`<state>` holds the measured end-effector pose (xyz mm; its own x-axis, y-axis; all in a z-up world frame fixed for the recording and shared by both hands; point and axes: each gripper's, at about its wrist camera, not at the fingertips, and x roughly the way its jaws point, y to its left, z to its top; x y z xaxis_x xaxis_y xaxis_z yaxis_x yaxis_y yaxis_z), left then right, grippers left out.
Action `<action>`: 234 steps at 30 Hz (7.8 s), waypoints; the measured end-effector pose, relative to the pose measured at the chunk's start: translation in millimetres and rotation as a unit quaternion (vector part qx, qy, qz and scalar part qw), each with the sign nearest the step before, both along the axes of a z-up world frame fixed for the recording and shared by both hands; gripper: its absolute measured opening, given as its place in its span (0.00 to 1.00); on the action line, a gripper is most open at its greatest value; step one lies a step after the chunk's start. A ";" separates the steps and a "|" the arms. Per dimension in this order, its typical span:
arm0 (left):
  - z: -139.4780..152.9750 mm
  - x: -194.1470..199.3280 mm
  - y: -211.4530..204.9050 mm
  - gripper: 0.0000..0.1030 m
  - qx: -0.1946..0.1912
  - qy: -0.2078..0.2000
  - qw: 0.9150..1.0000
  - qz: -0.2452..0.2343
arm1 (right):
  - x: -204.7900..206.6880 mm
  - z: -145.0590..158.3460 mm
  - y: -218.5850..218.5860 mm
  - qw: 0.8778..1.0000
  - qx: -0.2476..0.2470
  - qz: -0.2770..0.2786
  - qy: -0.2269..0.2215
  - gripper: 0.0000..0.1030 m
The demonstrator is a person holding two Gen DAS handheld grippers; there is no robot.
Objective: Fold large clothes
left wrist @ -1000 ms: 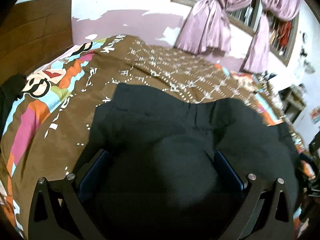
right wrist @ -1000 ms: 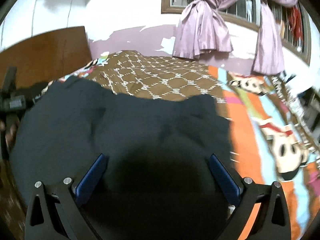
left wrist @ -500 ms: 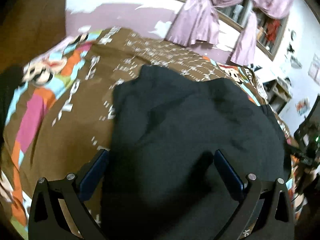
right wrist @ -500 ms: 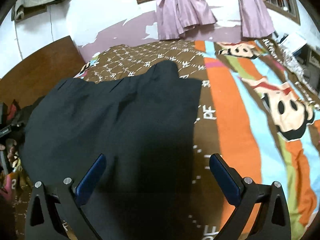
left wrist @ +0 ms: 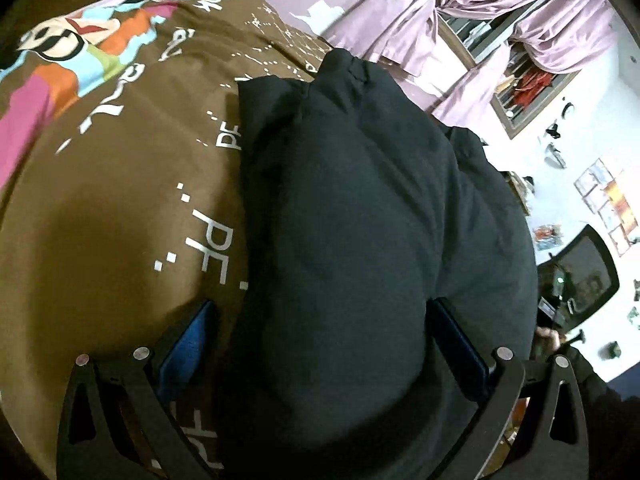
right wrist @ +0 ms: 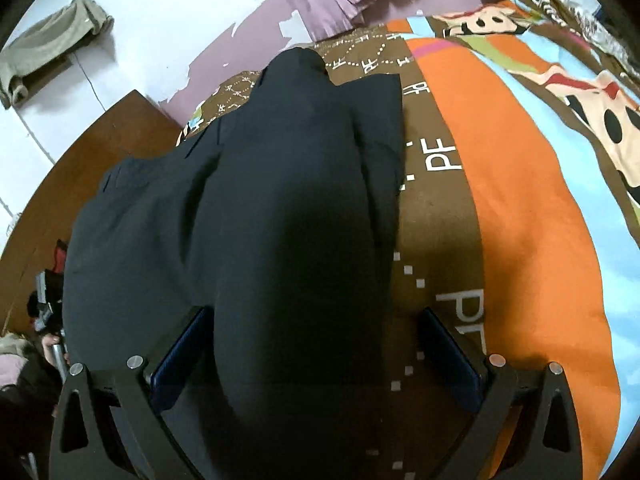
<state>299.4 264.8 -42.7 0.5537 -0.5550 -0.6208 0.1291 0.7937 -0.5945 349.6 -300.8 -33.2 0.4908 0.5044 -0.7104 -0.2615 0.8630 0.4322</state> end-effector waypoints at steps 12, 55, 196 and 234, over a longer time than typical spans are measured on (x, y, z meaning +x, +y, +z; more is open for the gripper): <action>2.3 14.2 9.2 0.99 -0.054 0.006 0.998 -0.038 | 5.9 7.2 4.0 0.999 0.027 0.043 0.014 1.00; 39.6 -8.7 -22.0 0.69 0.023 0.009 0.998 0.049 | -30.0 11.7 26.7 0.998 -0.006 -0.061 0.032 0.80; 118.4 -313.6 -102.6 0.98 0.296 -0.179 0.908 0.239 | -311.3 102.6 225.0 0.947 -0.084 0.025 -0.310 1.00; 115.7 -310.5 -105.5 0.98 0.313 -0.183 0.903 0.232 | -309.3 101.2 225.0 0.949 -0.084 0.020 -0.302 1.00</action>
